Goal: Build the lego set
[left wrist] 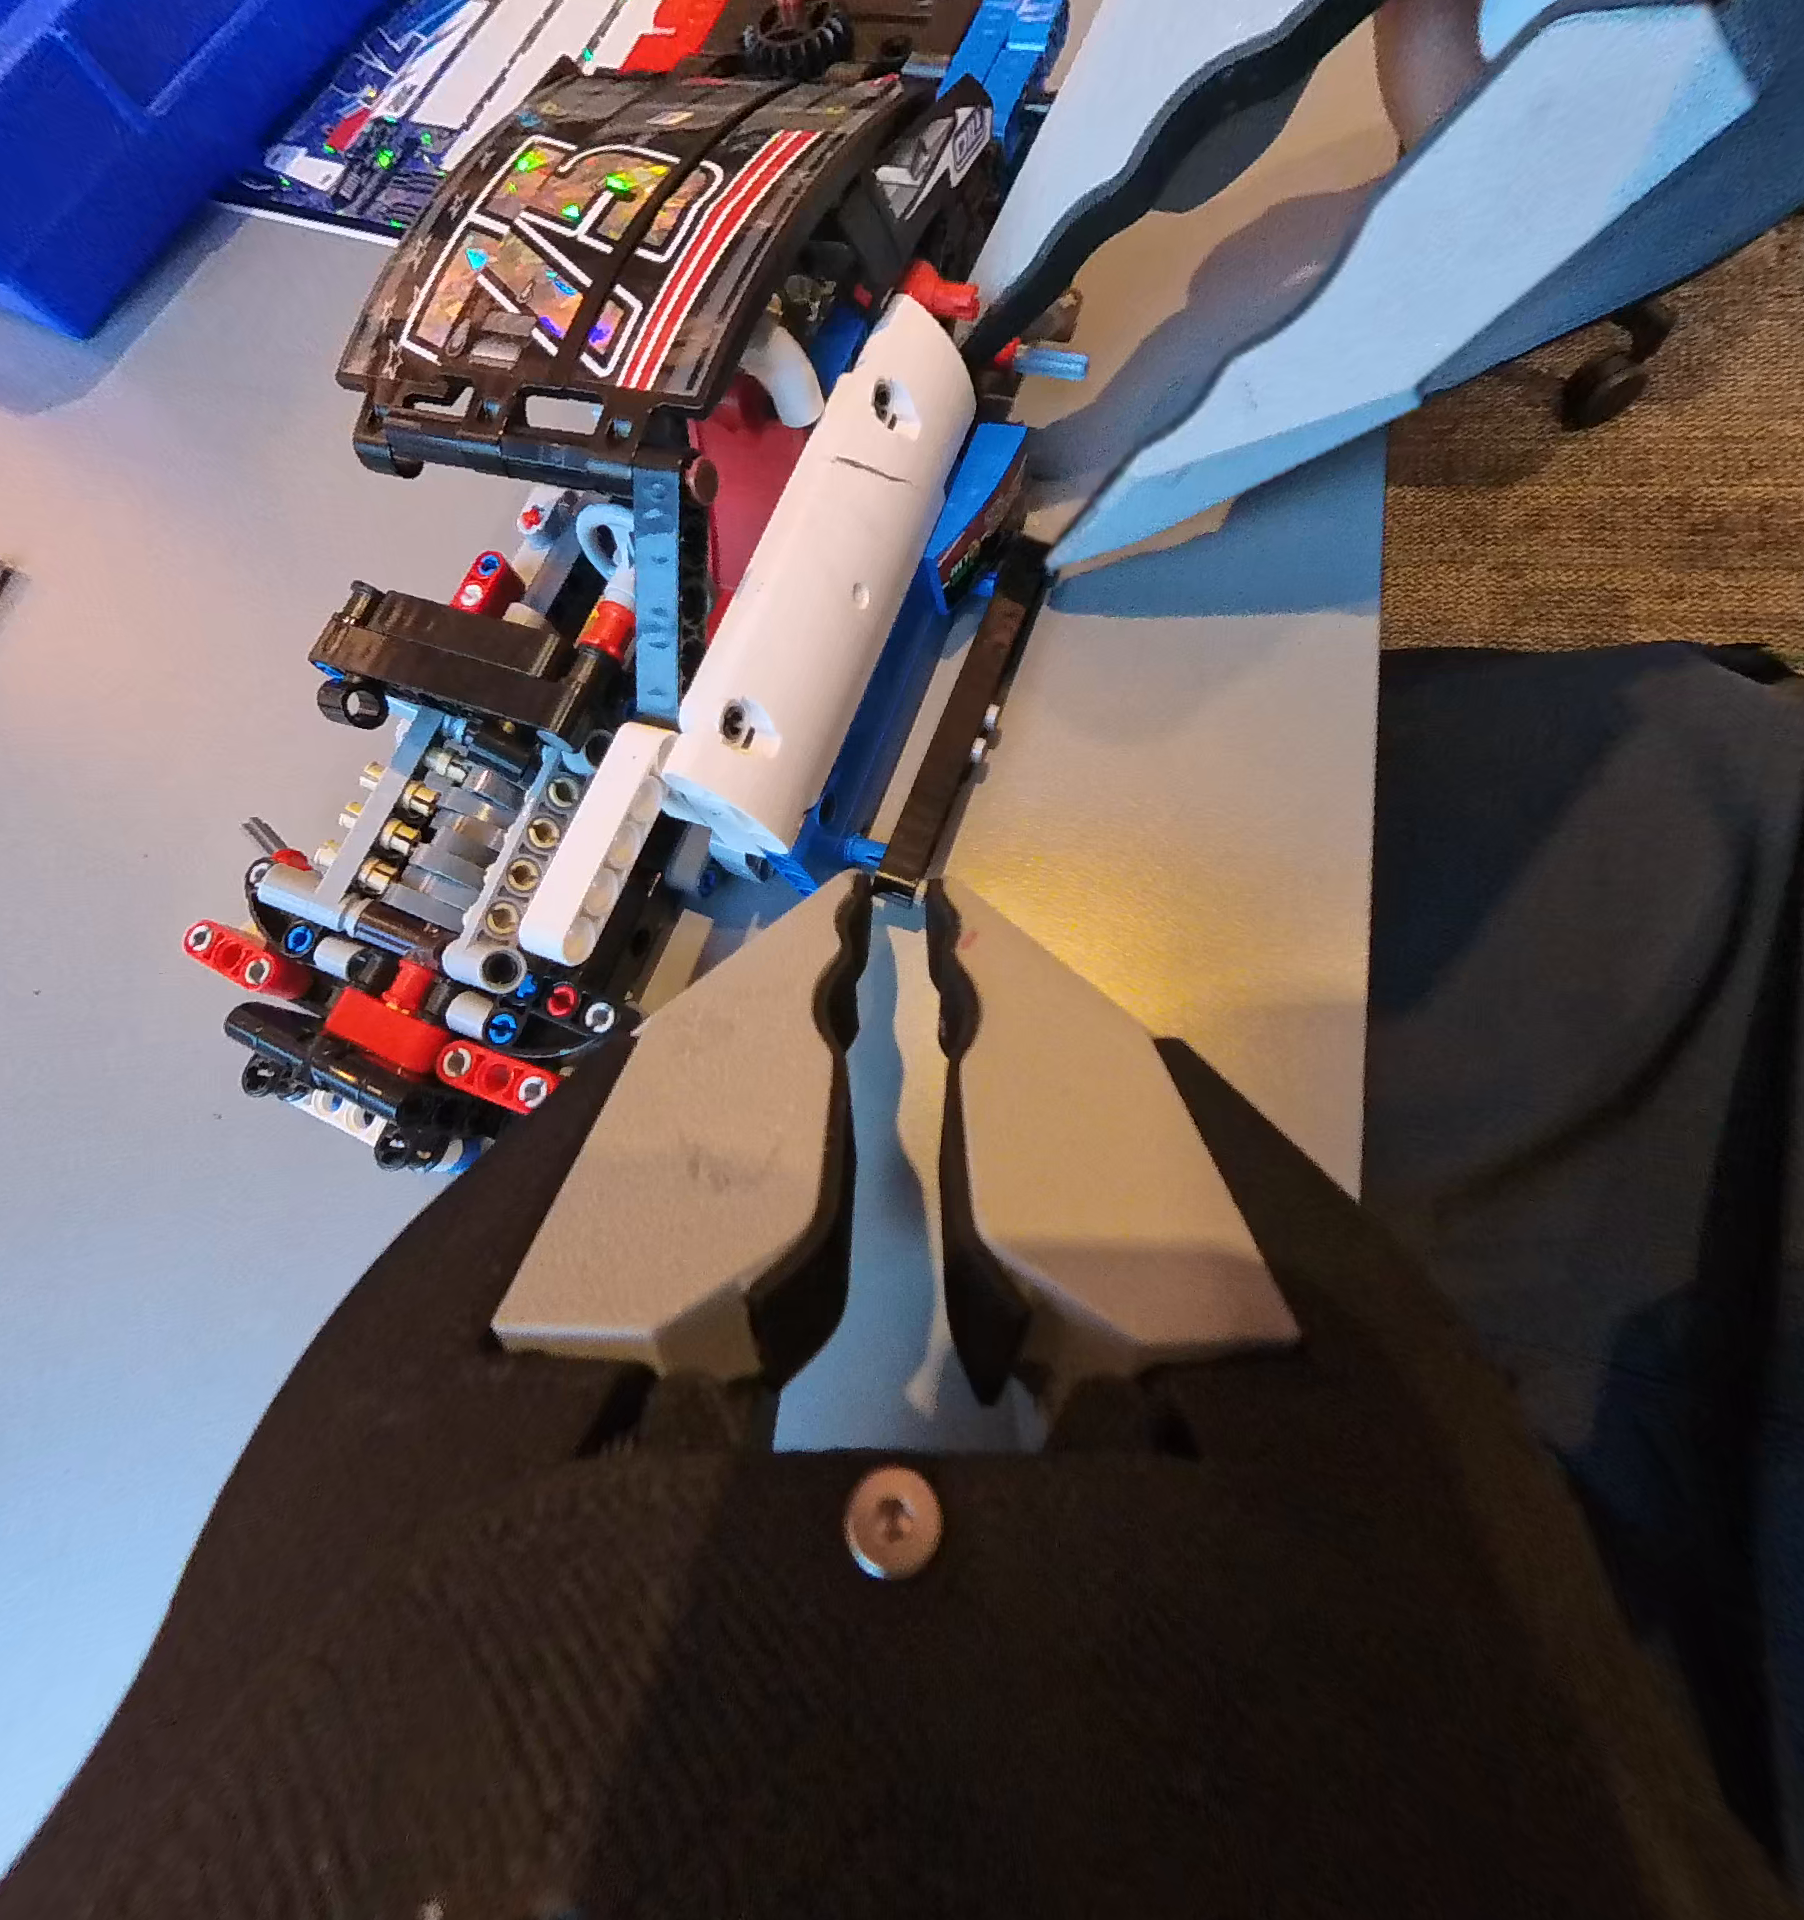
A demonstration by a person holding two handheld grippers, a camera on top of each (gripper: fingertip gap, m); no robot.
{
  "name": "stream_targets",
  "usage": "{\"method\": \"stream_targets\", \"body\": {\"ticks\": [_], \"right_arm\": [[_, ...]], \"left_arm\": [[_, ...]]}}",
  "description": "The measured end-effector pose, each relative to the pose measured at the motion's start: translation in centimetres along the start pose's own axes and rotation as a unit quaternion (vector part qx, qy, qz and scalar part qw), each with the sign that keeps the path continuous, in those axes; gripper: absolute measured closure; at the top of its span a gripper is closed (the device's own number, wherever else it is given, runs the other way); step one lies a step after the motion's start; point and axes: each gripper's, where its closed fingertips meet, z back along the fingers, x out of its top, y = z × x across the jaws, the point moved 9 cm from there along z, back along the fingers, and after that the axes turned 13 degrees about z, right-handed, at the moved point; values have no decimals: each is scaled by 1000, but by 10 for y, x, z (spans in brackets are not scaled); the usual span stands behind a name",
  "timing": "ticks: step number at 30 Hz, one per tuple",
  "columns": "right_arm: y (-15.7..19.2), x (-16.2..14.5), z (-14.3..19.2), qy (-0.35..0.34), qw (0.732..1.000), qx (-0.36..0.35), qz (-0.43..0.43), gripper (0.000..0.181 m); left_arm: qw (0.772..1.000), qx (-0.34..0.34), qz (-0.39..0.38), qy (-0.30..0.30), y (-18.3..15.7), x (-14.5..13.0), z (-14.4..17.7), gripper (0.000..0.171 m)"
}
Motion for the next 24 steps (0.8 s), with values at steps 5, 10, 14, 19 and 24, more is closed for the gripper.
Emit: {"method": "stream_targets", "body": {"ticks": [5,10,14,19,24], "right_arm": [[-1,-2,-5,10,1000,17,5,141],[0,2,-9,7,1000,11,23,142],[0,1,-10,-3,1000,18,18,148],[-1,0,-11,-15,1000,22,1,150],[-1,0,-11,-16,1000,21,2,151]], "left_arm": [[1000,8,-5,3,0,0,-1,164],[1000,6,5,8,1,0,-2,164],[1000,12,18,5,4,0,-1,164],[999,17,27,11,7,0,-2,159],[999,18,33,14,8,-2,-2,150]]}}
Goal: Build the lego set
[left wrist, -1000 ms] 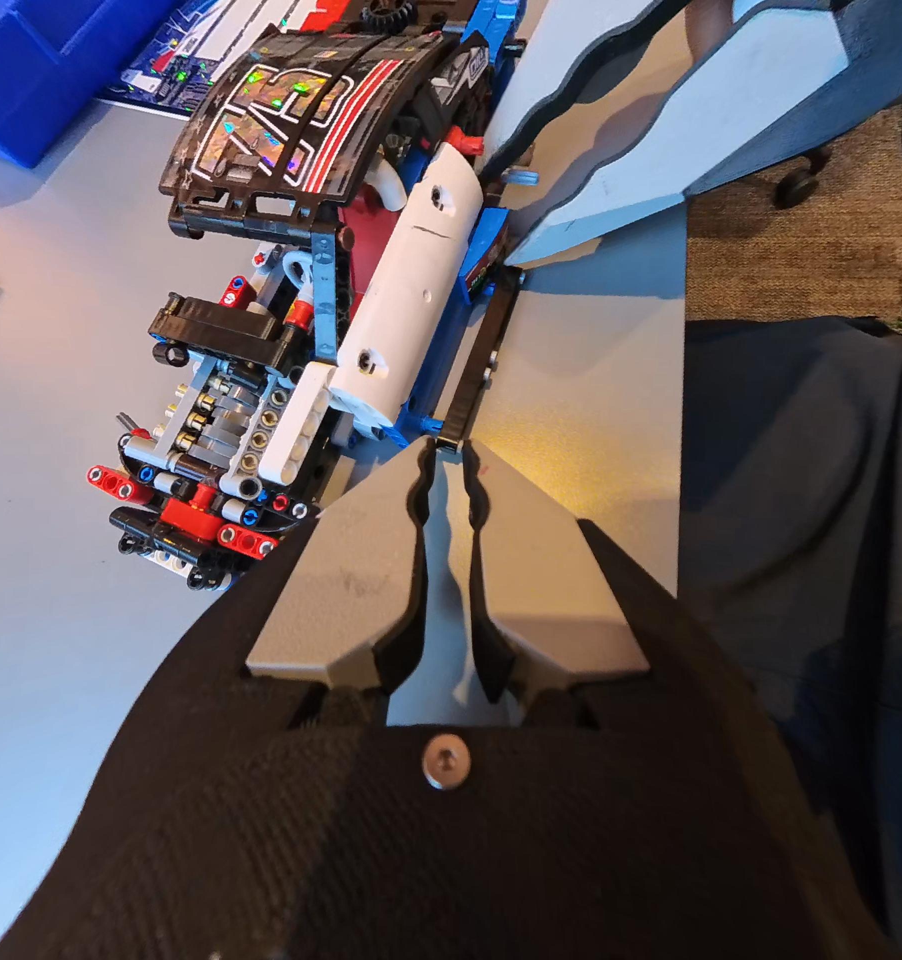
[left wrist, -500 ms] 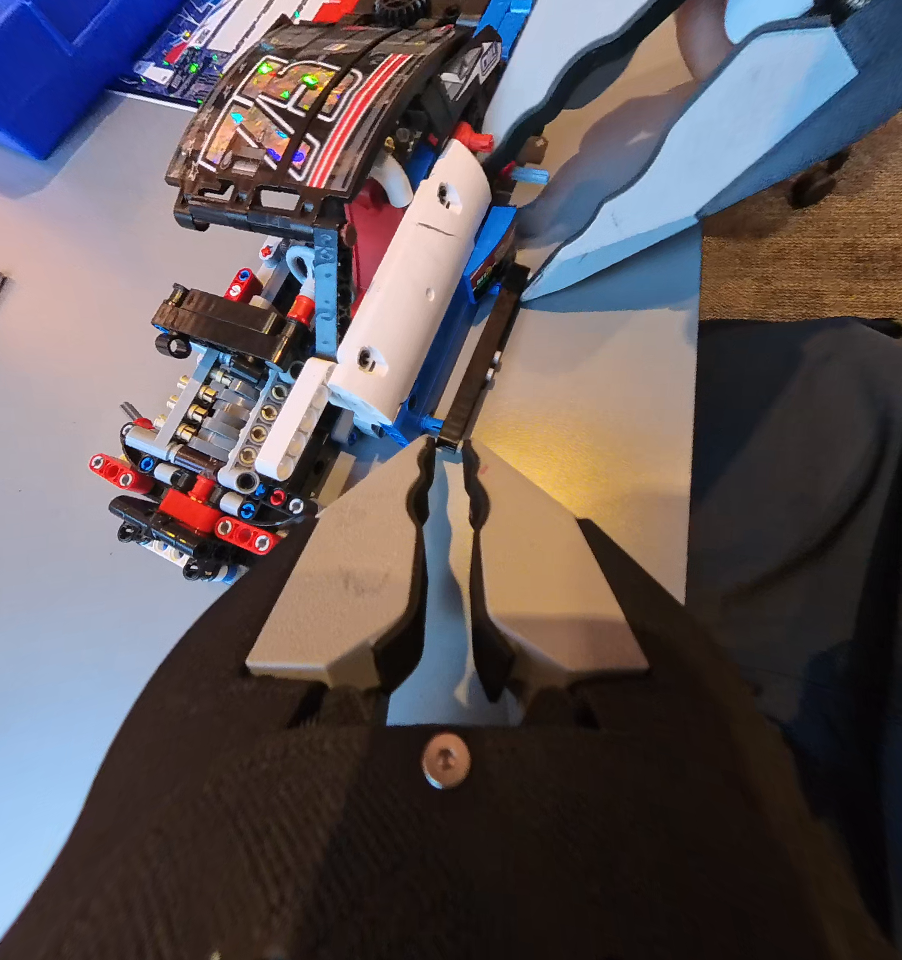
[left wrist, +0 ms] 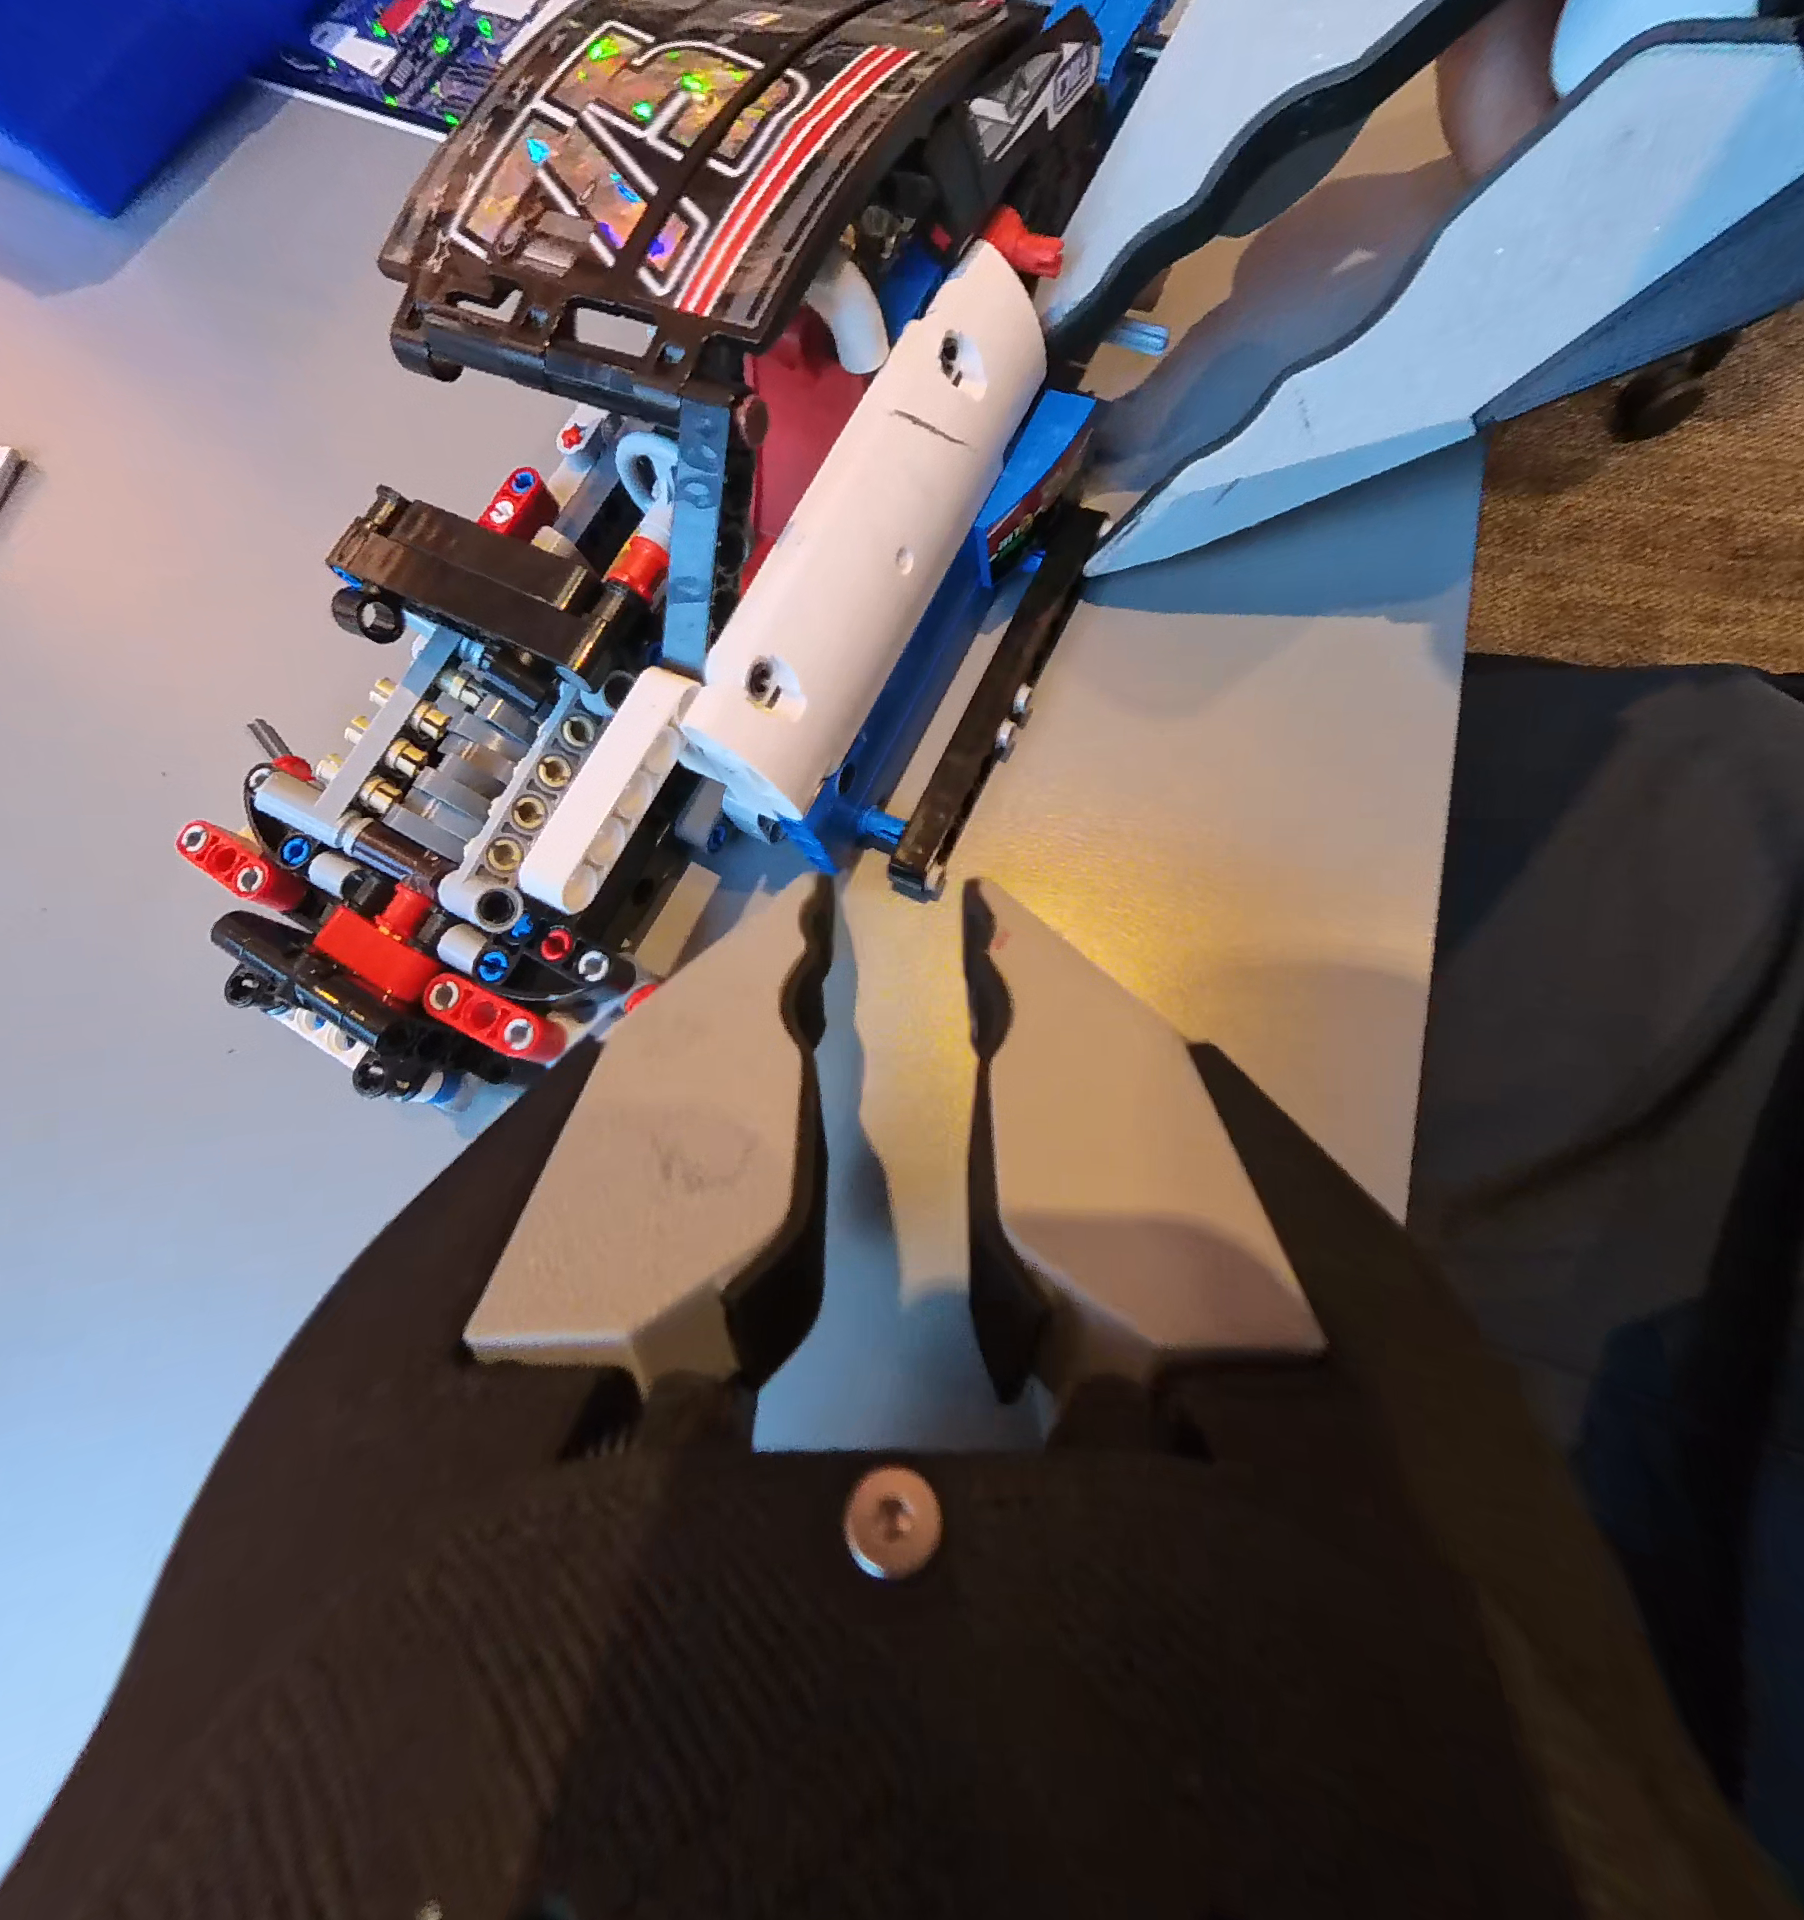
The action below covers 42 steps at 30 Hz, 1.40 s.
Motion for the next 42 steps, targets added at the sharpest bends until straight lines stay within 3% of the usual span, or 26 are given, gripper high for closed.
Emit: {"method": "stream_targets", "body": {"ticks": [9,15,21,28,31,42], "right_arm": [[0,0,0,0,1000,-1,2,151],[0,0,0,0,1000,-3,3,151],[1,0,0,-1,1000,-6,6,151],[2,0,0,-4,1000,-6,9,152],[1,0,0,-4,1000,-4,8,152],[2,0,1,-6,1000,-7,12,151]], "left_arm": [[1000,-18,19,5,8,1,-1,138],[999,-45,26,13,9,2,-3,145],[998,-50,40,18,6,-1,0,164],[995,-70,63,21,6,2,-3,158],[996,-60,64,21,7,2,-3,165],[999,-36,33,14,3,2,-2,165]]}}
